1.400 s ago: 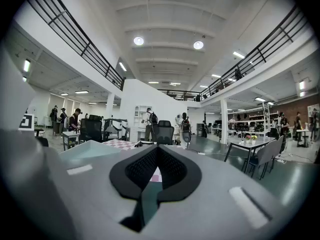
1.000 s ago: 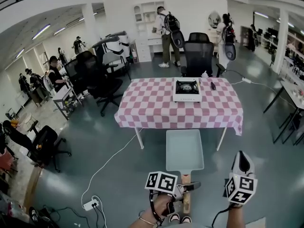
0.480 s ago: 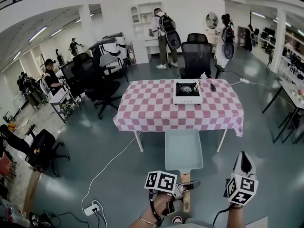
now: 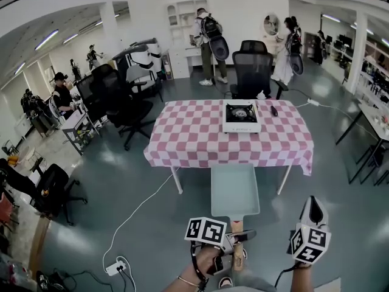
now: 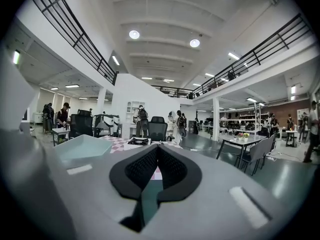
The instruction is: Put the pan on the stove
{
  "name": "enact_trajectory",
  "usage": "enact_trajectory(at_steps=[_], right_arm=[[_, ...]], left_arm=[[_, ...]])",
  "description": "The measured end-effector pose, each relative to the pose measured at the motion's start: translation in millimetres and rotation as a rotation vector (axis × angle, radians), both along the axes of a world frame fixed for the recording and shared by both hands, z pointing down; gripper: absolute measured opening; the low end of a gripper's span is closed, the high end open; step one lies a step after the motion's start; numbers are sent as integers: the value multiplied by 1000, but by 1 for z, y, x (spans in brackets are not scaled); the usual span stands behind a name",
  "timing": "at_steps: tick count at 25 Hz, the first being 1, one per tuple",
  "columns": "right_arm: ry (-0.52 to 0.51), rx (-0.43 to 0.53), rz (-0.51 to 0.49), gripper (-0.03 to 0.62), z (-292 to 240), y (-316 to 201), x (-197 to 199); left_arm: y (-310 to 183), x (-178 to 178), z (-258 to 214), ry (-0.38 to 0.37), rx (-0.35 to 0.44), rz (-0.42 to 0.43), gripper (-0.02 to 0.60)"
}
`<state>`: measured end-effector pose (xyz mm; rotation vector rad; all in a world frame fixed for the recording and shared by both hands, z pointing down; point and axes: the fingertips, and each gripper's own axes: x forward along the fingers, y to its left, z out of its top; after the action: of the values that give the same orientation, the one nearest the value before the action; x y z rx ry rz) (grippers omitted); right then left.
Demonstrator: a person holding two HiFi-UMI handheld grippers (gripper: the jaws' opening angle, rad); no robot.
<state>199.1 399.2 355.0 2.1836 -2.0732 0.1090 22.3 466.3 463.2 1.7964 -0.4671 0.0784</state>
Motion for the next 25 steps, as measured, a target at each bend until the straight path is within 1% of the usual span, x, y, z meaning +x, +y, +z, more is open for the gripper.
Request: enact_trajectory(at_steps=[4,8,13,25], right_arm=[[-5,-7,-5,9,6,-18,1],[-13,-5,-16,9,9,-46,1],[-23,-4,-23,9,8,-89,7],[-38,4,-37,9,-2,-208,36]], left_arm=[[-14,1,3,3,-3,-5,127],[-38,1,6,0,-10,-15,130],[-82,4,3,-14,-10,-33,130],[-194,27,-11,-18,6,-60,130]])
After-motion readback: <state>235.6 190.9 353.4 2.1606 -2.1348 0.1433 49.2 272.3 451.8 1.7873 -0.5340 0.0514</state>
